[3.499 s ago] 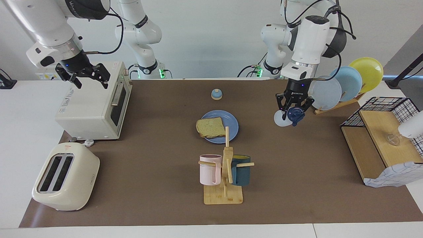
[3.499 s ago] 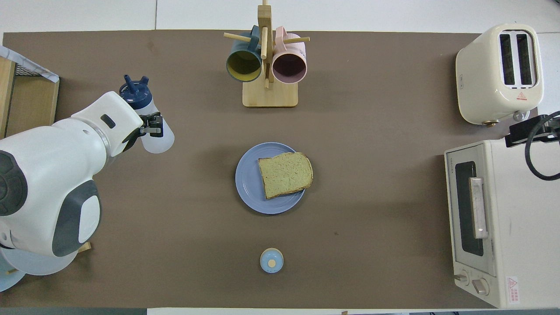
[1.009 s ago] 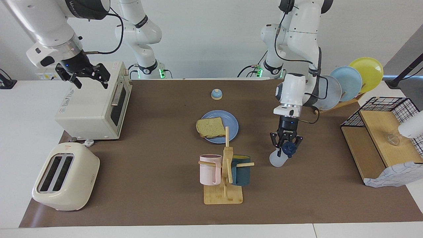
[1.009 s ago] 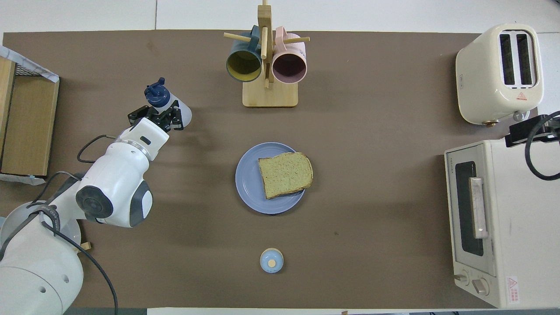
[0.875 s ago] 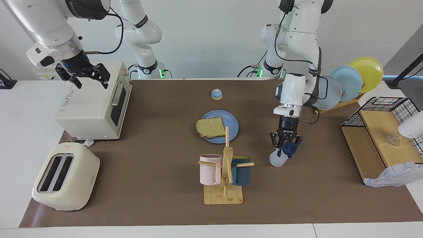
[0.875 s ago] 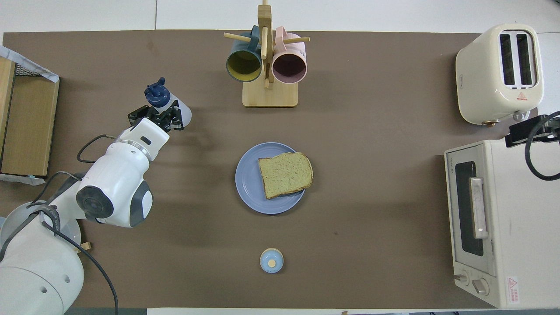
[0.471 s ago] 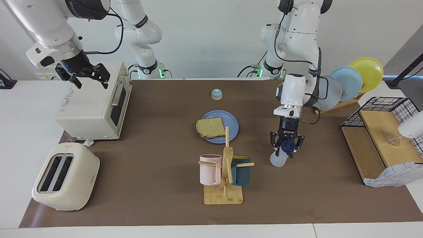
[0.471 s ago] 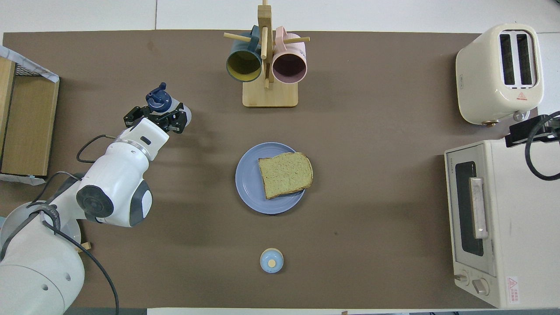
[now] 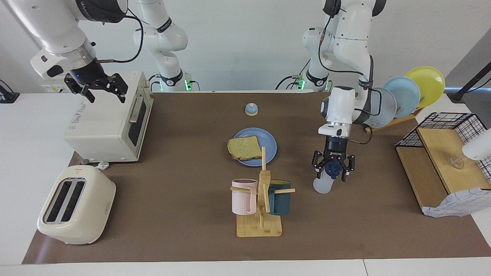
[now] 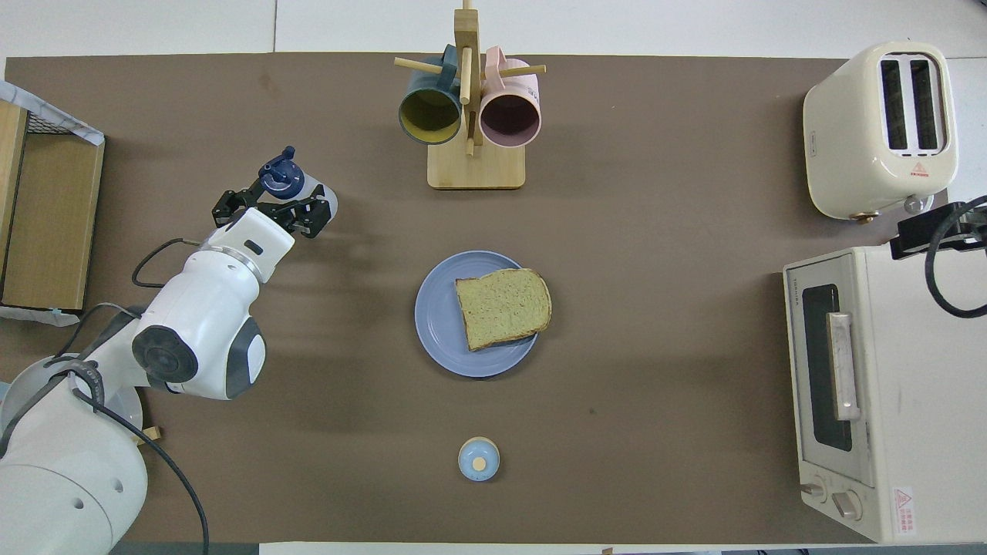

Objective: Put bread on plate and add seasoning
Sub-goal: 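Lower the bottle upright onto the table near the mug stand, then open the left gripper to release the bottle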

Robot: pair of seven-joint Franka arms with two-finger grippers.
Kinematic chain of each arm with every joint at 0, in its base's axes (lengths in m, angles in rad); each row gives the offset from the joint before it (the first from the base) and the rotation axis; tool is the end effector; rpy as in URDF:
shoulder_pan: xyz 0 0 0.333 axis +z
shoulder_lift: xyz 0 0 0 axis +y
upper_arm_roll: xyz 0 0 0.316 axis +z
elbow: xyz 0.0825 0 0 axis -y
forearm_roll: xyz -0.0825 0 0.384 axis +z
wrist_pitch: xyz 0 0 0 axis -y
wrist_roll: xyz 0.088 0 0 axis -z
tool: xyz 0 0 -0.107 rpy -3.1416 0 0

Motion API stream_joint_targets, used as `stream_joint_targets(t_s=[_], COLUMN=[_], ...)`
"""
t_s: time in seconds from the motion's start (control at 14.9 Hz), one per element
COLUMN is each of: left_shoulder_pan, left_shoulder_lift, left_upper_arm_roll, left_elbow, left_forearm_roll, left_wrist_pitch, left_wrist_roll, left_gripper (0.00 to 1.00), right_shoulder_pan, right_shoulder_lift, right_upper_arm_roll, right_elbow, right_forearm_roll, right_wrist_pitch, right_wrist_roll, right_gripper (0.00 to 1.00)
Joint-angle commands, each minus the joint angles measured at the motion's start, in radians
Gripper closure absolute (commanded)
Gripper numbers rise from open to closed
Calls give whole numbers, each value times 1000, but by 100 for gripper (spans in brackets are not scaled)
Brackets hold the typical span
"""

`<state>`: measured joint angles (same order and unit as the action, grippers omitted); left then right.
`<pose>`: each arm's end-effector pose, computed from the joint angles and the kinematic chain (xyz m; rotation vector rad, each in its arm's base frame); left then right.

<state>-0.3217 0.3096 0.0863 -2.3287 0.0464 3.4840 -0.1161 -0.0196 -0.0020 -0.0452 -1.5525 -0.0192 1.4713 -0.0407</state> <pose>0.5533 -0.1401 0.3076 2.7498 -0.2564 1.2309 0.5421 -0.0374 0.6258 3.1240 -0.0394 -0.1252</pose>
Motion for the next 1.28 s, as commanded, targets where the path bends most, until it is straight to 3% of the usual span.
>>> stream_joint_targets(t_s=[0.0, 0.74, 1.21], left_shoulder_pan=[-3, -8, -3], left_shoulder_lift=[-4, -81, -309], left_upper_arm_roll=[9, 7, 7], left_elbow=[-24, -144, -156], left_forearm_roll=[4, 4, 6], left_wrist_pitch=[14, -25, -391], left_wrist_roll=[3, 6, 70], left_gripper=[0, 0, 0], right_shoulder_pan=[-8, -8, -8], right_shoulder_lift=[-24, -24, -24], right_upper_arm_roll=[2, 2, 2], right_elbow=[-31, -31, -31], right_forearm_roll=[1, 1, 1], right_wrist_pitch=[15, 15, 15], right_wrist_roll=[-11, -12, -11], right_gripper=[0, 0, 0])
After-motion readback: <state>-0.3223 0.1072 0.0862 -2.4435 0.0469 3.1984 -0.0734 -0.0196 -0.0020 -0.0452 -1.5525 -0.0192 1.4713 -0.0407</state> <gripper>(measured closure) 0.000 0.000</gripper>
